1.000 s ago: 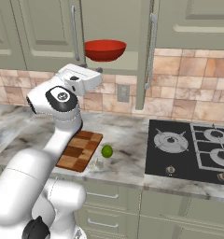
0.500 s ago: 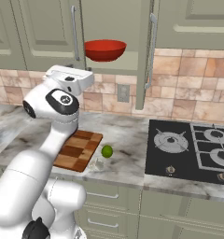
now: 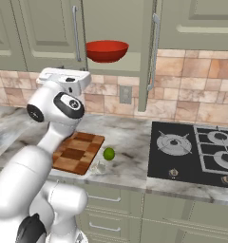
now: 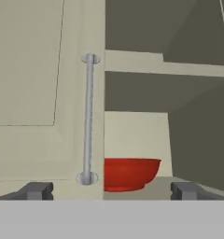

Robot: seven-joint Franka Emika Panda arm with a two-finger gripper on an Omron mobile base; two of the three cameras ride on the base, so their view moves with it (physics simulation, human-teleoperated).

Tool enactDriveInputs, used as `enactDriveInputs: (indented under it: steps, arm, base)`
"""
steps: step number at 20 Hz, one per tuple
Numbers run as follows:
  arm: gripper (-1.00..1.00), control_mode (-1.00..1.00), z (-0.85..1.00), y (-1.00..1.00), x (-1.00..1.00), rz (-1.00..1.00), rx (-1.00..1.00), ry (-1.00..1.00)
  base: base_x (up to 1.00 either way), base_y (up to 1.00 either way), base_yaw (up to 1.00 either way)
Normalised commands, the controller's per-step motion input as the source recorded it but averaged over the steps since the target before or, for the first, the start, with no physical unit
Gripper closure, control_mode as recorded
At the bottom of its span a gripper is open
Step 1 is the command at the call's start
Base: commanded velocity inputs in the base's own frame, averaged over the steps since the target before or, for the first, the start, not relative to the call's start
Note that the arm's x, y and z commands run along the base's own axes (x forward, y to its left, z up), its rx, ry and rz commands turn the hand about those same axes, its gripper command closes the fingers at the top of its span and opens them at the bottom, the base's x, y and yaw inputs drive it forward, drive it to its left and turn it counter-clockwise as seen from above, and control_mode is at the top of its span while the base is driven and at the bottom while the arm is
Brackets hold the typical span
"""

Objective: Open the cabinet. Place the bowl and condiment on the counter. Then place the lime and garlic on the cutting board.

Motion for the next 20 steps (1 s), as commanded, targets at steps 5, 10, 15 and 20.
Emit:
enactDriveInputs:
  steps: [5,10,15,20]
  arm:
    - [-1.0,-1.0,0.05,0.22,0.13,0.1,0.0,0.0]
    - [-1.0,-1.0,0.27,0.1,0.0,0.04,0.0,0.0]
    - [-1.0,-1.0,0.27,0.08,0.01,0.03,0.0,0.0]
    - [-1.0,-1.0,0.26,0.05,0.03,0.01,0.0,0.0]
  base:
    - [0.0,0.0,0.0]
    - [0.0,0.0,0.0]
    - [0.0,0.0,0.0]
    - [0.0,0.0,0.0]
